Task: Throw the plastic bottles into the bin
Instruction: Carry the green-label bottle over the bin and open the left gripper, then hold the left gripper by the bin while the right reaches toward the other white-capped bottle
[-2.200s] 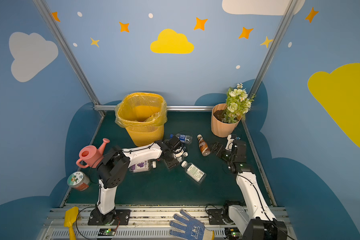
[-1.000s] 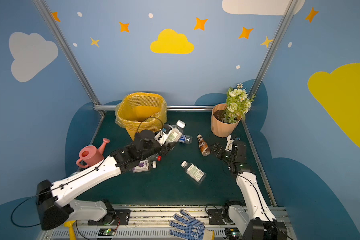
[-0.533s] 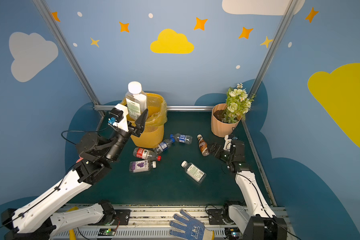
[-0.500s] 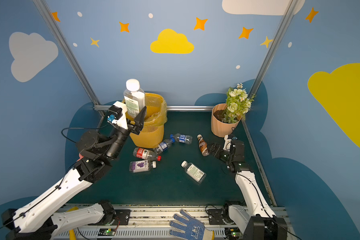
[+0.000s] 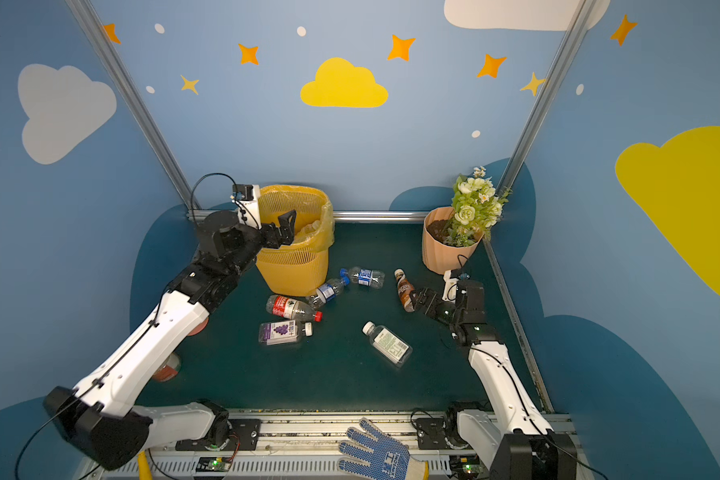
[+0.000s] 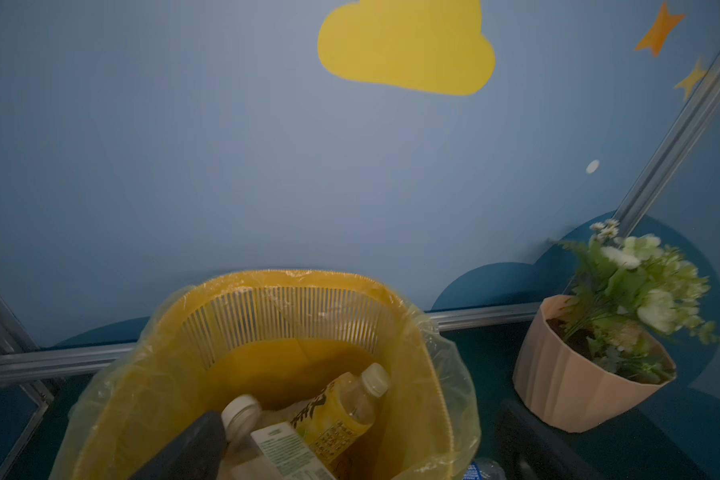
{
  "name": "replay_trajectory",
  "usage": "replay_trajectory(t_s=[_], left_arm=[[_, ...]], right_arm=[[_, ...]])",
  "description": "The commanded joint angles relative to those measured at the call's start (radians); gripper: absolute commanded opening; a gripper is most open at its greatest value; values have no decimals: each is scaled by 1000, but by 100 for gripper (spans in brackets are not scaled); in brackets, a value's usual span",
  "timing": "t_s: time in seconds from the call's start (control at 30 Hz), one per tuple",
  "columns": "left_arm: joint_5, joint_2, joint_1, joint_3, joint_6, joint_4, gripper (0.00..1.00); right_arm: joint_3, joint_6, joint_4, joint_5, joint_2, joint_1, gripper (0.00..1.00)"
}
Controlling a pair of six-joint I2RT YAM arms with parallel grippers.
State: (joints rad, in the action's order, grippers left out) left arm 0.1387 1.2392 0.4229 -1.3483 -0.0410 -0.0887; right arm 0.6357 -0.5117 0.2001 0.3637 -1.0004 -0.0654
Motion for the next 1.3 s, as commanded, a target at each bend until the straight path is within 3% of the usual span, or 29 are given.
replay_trajectory(t_s=[0.0,0.2,0.5,0.87,1.27], left_arm=[[-11,-113,7,-24,23,46,100],[51,-215,8,111,16,109,100],[144,-319,8,275,-54,67,100],[173,-394,9,411,-171,6,100],[145,-353,8,415,-195,40,100]], right_arm=[[31,10,-8,-1,-12,-12,94],[93,82,46,-29,-42,-64,94],[138,176,110,-36,-80,-128,93],[316,422,371,-173,-272,-371,92],[323,438,534,-252,-398,-519,91]])
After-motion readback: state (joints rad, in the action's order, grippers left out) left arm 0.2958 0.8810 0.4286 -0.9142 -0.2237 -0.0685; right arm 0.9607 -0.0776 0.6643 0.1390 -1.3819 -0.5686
